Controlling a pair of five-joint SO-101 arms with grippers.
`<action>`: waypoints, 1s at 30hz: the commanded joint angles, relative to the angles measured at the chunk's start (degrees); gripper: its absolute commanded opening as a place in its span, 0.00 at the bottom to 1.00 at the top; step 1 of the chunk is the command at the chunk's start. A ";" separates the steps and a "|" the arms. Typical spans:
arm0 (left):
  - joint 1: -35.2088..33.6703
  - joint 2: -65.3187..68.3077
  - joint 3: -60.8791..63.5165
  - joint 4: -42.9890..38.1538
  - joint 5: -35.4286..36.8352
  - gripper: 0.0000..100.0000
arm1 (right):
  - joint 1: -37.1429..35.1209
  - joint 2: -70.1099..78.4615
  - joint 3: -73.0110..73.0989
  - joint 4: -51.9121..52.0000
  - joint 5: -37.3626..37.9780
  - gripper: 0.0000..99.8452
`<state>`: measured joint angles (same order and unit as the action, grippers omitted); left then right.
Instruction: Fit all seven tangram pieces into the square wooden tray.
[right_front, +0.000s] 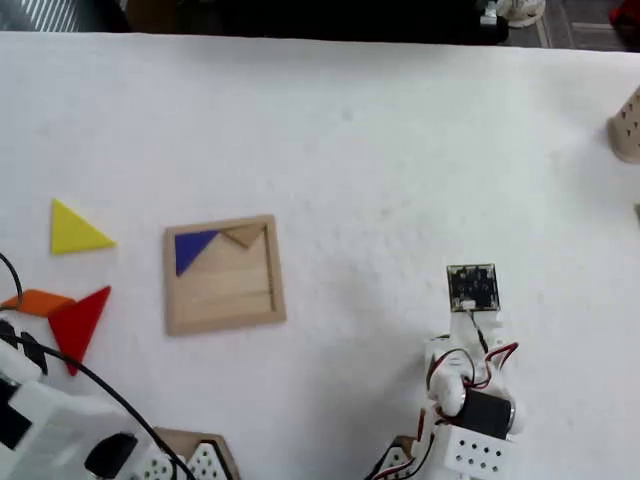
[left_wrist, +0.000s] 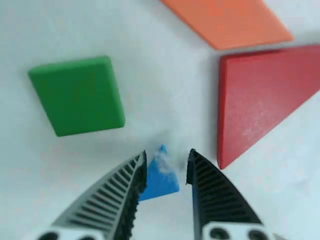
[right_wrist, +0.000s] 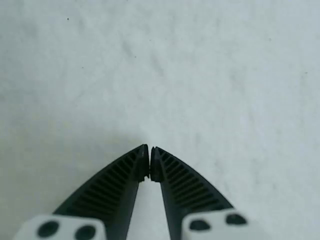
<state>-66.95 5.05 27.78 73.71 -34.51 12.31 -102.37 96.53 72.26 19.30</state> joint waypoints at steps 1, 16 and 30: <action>0.57 -14.11 7.91 -2.11 -2.64 0.17 | 0.31 -0.66 0.35 0.31 0.53 0.02; -4.70 -26.42 23.56 -10.90 -19.69 0.17 | 0.31 -0.66 0.35 0.31 0.53 0.02; -7.34 -25.89 23.91 -16.00 -39.65 0.17 | 0.31 -0.66 0.35 0.31 0.53 0.02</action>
<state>-72.13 -20.70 52.40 61.23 -72.84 12.31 -102.37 96.53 72.26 19.30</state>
